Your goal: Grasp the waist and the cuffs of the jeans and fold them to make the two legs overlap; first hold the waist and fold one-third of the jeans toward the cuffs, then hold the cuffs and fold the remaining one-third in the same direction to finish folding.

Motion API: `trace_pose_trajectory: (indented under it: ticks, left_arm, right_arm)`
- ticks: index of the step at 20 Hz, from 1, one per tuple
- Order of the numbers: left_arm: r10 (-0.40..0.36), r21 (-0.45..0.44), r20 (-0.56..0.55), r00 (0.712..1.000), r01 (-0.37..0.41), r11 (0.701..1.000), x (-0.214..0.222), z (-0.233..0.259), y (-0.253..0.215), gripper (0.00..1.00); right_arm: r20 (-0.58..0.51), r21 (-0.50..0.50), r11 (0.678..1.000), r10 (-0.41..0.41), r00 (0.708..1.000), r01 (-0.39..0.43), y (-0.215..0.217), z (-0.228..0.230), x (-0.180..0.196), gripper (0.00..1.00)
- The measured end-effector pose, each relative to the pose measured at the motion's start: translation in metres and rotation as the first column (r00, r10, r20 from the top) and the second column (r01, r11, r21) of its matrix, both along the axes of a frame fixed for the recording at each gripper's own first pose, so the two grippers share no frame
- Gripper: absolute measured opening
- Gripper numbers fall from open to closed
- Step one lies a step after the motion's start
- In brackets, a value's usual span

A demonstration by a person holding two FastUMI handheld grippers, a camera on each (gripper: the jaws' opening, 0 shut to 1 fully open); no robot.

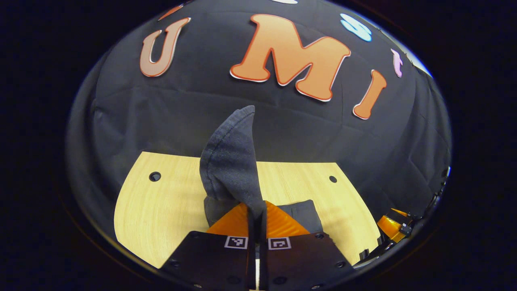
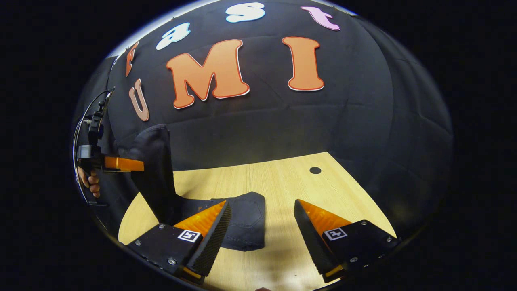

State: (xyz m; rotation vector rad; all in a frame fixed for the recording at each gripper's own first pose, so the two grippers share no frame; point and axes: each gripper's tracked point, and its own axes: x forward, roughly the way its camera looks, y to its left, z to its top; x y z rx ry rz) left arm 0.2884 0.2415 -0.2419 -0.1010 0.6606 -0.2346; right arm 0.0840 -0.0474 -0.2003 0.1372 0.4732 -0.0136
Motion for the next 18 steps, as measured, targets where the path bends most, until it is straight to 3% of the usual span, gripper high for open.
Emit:
trace_pose_trajectory:
  ticks: [10, 18]
  left_arm:
    - [-0.178, 0.037, -0.055, 0.983, 0.180, 0.983, -0.018, -0.053, -0.095, 0.04]
    - [-0.240, 0.081, -0.155, 0.958, 0.255, 0.964, -0.026, -0.111, -0.145, 0.04]
  right_arm:
    - [-0.027, -0.001, 1.000, 0.030, 0.999, -0.030, -0.028, -0.013, 0.000, 0.95]
    - [-0.047, -0.009, 1.000, 0.024, 0.999, -0.024, -0.052, -0.020, -0.008, 0.95]
